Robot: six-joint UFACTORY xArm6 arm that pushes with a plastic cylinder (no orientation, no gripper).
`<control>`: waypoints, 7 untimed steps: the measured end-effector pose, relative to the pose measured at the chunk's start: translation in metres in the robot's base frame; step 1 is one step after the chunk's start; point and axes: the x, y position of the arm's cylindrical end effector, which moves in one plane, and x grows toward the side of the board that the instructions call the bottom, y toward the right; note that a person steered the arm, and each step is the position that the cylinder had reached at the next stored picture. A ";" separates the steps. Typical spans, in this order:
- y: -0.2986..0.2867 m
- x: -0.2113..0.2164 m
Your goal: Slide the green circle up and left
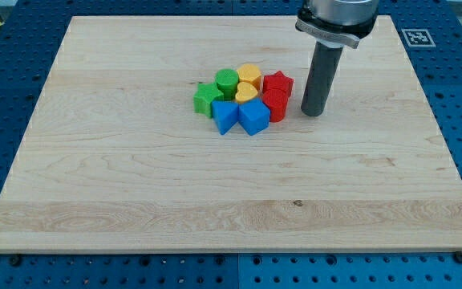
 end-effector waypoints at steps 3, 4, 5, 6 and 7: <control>-0.015 -0.022; -0.036 -0.038; -0.038 -0.039; -0.034 -0.029; -0.059 -0.023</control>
